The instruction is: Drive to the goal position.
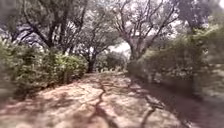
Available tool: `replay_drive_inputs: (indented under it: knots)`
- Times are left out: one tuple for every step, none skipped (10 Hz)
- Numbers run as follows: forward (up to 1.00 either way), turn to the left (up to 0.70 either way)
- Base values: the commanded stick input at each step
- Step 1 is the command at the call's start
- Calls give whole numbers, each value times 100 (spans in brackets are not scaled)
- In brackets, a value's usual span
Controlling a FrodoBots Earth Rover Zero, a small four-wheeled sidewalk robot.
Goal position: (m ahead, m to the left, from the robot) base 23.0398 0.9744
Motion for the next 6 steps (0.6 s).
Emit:
replay_drive_inputs:
  knots:
    - [70, 0]
    - [70, 0]
    - [70, 0]
    - [70, 0]
    - [70, 0]
    - [70, 0]
